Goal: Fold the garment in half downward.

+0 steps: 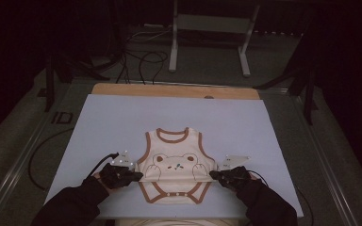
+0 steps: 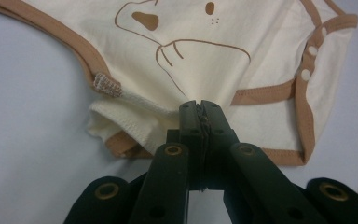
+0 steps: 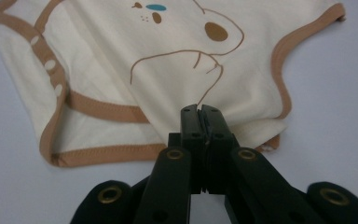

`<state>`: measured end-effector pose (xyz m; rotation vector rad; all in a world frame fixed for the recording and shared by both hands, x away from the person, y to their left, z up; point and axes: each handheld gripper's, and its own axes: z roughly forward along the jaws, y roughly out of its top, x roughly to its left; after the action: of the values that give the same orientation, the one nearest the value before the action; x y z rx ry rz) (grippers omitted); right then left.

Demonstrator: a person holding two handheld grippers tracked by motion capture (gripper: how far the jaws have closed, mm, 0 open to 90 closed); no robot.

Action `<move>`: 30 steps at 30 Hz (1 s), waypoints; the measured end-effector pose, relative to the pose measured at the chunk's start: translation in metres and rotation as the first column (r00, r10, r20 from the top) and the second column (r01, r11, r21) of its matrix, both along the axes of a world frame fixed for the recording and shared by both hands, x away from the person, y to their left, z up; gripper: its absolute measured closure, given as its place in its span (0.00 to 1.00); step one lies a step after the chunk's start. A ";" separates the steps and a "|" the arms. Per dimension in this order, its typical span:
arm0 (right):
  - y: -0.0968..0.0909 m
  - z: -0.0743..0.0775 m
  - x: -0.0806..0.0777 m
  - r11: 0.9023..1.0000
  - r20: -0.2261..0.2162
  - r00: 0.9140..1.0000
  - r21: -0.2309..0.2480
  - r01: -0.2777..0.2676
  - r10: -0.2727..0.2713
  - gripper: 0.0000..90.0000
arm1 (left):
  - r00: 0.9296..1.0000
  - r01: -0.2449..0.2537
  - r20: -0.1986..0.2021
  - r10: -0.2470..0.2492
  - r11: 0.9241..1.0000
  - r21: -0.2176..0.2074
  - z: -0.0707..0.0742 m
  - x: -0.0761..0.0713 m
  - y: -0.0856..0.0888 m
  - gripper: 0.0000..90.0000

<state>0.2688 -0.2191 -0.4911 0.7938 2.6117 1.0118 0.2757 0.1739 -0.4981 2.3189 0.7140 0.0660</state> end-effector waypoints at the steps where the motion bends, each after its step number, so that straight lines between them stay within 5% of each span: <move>1: 0.000 0.000 0.000 1.000 -0.006 1.000 0.001 -0.002 0.002 1.00 | 1.000 0.000 0.000 0.000 1.000 0.000 0.000 0.000 0.000 1.00; 13: -0.002 -0.013 -0.002 1.000 -0.046 0.999 -0.006 -0.001 0.000 0.99 | 1.000 0.014 -0.007 -0.014 1.000 -0.010 -0.014 -0.003 0.003 0.99; 30: -0.002 -0.021 0.000 1.000 -0.069 0.998 -0.002 0.000 0.000 0.98 | 0.999 0.032 0.020 -0.033 0.999 0.016 -0.013 -0.005 0.000 0.98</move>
<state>0.2684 -0.2210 -0.5117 0.8424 2.6697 0.9983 0.2711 0.1744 -0.5113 2.3410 0.6680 0.0802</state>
